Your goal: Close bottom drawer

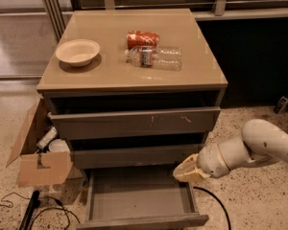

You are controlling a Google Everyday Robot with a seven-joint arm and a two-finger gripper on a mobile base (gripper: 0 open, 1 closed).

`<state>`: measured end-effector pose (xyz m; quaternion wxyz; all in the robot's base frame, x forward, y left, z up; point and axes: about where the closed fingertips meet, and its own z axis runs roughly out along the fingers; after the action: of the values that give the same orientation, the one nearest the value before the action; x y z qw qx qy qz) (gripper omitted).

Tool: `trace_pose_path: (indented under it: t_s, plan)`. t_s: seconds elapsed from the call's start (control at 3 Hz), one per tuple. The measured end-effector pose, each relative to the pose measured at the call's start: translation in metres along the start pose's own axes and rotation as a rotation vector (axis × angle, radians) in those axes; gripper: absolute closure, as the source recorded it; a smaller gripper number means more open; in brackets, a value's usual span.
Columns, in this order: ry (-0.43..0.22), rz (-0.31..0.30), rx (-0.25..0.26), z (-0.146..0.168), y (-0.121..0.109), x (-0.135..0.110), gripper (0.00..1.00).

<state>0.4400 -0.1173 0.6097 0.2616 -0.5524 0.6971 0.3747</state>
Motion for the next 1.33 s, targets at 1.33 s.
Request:
trace_pose_path:
  t_s: [1.33]
  plan:
    - [0.115, 0.166, 0.193, 0.034, -0.013, 0.085, 1.00]
